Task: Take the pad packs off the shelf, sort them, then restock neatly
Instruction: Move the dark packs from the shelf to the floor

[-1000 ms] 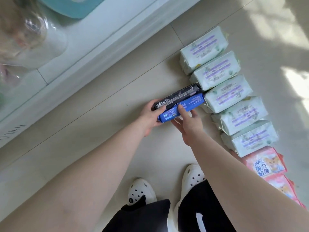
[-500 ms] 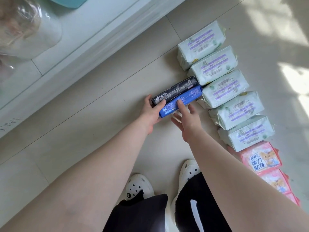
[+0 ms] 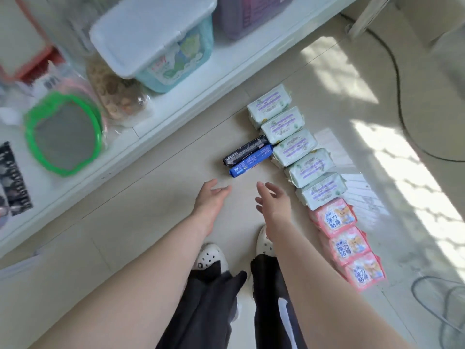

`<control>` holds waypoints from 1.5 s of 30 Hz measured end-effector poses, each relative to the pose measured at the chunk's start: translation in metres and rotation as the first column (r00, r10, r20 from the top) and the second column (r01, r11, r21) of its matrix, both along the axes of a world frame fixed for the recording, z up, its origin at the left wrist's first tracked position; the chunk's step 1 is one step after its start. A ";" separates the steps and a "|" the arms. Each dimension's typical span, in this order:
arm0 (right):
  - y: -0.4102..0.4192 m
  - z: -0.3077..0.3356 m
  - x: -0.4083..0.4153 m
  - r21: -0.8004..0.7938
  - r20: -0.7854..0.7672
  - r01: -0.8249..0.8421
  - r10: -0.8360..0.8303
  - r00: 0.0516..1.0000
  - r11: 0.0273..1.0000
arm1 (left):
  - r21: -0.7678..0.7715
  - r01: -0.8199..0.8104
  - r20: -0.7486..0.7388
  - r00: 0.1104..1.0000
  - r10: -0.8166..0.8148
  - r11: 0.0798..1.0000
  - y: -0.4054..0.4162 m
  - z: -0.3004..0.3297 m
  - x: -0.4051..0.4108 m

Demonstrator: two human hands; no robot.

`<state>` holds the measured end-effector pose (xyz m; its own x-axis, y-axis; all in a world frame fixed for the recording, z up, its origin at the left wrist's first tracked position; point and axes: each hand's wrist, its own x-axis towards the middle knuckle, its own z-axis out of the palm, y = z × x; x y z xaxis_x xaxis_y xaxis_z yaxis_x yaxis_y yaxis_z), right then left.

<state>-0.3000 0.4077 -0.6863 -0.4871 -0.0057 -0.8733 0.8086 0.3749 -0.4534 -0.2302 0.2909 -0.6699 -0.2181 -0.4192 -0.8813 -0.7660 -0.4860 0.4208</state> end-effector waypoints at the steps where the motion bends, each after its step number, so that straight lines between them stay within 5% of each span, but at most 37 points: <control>1: 0.009 0.030 0.005 0.030 -0.045 -0.079 0.081 0.996 0.996 | 0.026 0.052 -0.019 0.998 -0.052 0.998 0.002 0.034 0.006; 8: 0.075 0.235 0.060 0.168 -0.144 -0.379 0.403 0.904 0.910 | 0.015 0.407 -0.061 0.912 -0.405 0.913 0.008 0.248 0.068; 12: 0.073 0.324 0.061 0.138 -0.279 -0.565 0.579 0.766 0.814 | -0.066 0.486 -0.041 0.871 -0.489 0.872 0.017 0.324 0.107; 18: 0.044 0.461 0.053 0.384 -0.491 -0.833 0.852 0.181 0.398 | -0.376 0.447 -0.059 0.863 -0.502 0.812 0.028 0.453 0.139; 24: -0.016 0.583 0.058 0.608 -0.593 -0.756 0.771 -0.231 0.242 | -0.688 0.349 -0.051 0.852 -0.521 0.637 -0.016 0.579 0.168; 29: -0.081 0.654 0.082 0.777 -0.536 -0.613 0.659 -0.528 0.140 | -0.836 0.314 0.045 0.856 -0.514 0.450 -0.077 0.643 0.203; 36: -0.190 0.690 0.119 0.830 -0.511 -0.532 0.615 -0.600 0.170 | -0.880 0.353 0.144 0.835 -0.531 0.317 -0.183 0.671 0.245; 45: -0.281 0.697 0.115 0.834 -0.496 -0.488 0.739 -0.456 0.259 | -0.879 0.453 0.282 0.746 -0.603 0.149 -0.294 0.689 0.220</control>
